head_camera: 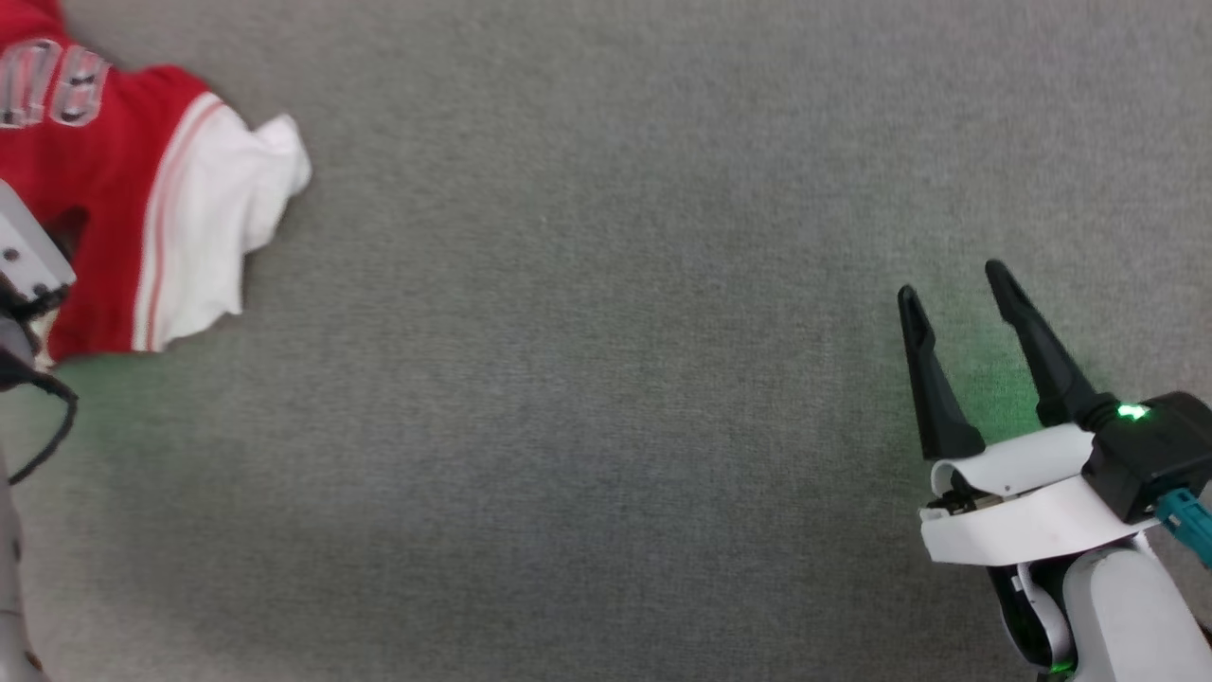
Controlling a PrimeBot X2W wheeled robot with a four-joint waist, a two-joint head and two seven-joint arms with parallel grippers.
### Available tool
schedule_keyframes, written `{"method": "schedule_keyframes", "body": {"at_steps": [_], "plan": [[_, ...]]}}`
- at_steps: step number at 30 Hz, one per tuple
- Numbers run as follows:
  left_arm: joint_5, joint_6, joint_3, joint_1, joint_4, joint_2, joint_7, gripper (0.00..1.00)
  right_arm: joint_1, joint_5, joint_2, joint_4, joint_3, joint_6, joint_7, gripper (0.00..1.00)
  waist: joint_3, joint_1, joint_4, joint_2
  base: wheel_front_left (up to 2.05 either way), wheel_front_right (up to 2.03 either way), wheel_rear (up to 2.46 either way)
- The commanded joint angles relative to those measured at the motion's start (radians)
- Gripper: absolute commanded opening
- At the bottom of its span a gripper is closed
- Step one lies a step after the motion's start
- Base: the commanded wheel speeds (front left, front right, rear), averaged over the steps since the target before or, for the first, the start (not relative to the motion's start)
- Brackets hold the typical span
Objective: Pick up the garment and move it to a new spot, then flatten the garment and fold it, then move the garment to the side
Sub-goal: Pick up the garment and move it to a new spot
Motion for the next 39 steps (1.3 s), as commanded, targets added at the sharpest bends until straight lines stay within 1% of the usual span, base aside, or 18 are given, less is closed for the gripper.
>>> {"method": "schedule_keyframes", "body": {"at_steps": [1,4,8,13,15,18,19,20,22,29,35,39], "plan": [[-0.001,0.014,0.003,-0.023,0.020,0.006,0.007,1.00,-0.017,-0.009,-0.006,-0.019,-0.001,0.000,0.007,1.00,0.061,0.0000,-0.036,0.0000,0.00,0.00,0.00],[0.010,0.024,-0.009,-0.048,0.062,0.017,0.016,1.00,-0.023,-0.012,-0.011,-0.048,0.000,0.000,0.019,1.00,0.089,0.0000,-0.044,0.0000,0.00,0.00,0.00],[-0.001,0.028,-0.018,-0.070,0.130,0.001,0.040,1.00,-0.033,-0.016,-0.013,-0.085,-0.003,0.000,0.039,1.00,0.118,0.0000,-0.049,0.0000,0.00,0.00,0.00],[-0.007,0.014,-0.035,-0.092,0.200,-0.022,0.049,1.00,-0.038,-0.021,-0.015,-0.118,-0.003,0.000,0.058,1.00,0.139,0.0000,-0.049,0.0000,0.00,0.00,0.00],[-0.003,0.010,-0.043,-0.097,0.224,-0.031,0.035,1.00,-0.041,-0.023,-0.014,-0.128,-0.004,0.000,0.065,1.00,0.145,0.0000,-0.049,0.0000,0.00,0.00,0.00],[-0.004,0.003,-0.058,-0.103,0.272,-0.046,0.051,1.00,-0.045,-0.023,-0.016,-0.138,-0.005,0.000,0.073,1.00,0.149,0.0000,-0.045,0.0000,0.00,0.00,0.00],[-0.007,0.003,-0.059,-0.107,0.284,-0.050,0.049,0.43,-0.047,-0.023,-0.016,-0.141,-0.006,0.000,0.076,1.00,0.148,0.0000,-0.044,0.0000,0.00,0.00,0.00],[-0.008,-0.004,-0.063,-0.111,0.293,-0.053,0.042,0.00,-0.047,-0.024,-0.015,-0.142,-0.005,0.000,0.078,1.00,0.146,0.0000,-0.042,0.0000,0.00,0.00,0.00],[0.000,-0.007,-0.069,-0.120,0.306,-0.050,0.019,0.00,-0.045,-0.023,-0.013,-0.144,-0.006,0.000,0.079,1.00,0.136,0.0000,-0.036,0.0000,0.00,0.00,0.00],[0.034,-0.021,-0.091,-0.152,0.321,0.011,-0.077,0.00,-0.021,-0.006,-0.005,-0.114,0.007,0.000,0.071,1.00,0.065,0.0000,-0.018,0.0000,0.00,0.00,0.00],[0.040,-0.051,-0.100,-0.210,0.320,0.048,-0.163,0.00,0.007,0.003,0.006,-0.074,0.012,0.000,0.058,1.00,-0.031,0.0000,-0.002,0.0000,0.00,0.00,0.00],[0.057,-0.070,-0.119,-0.235,0.311,0.067,-0.241,0.00,0.031,0.013,0.014,-0.049,0.009,0.000,0.051,1.00,-0.102,0.0000,0.010,0.0000,0.00,0.00,0.00]]}}
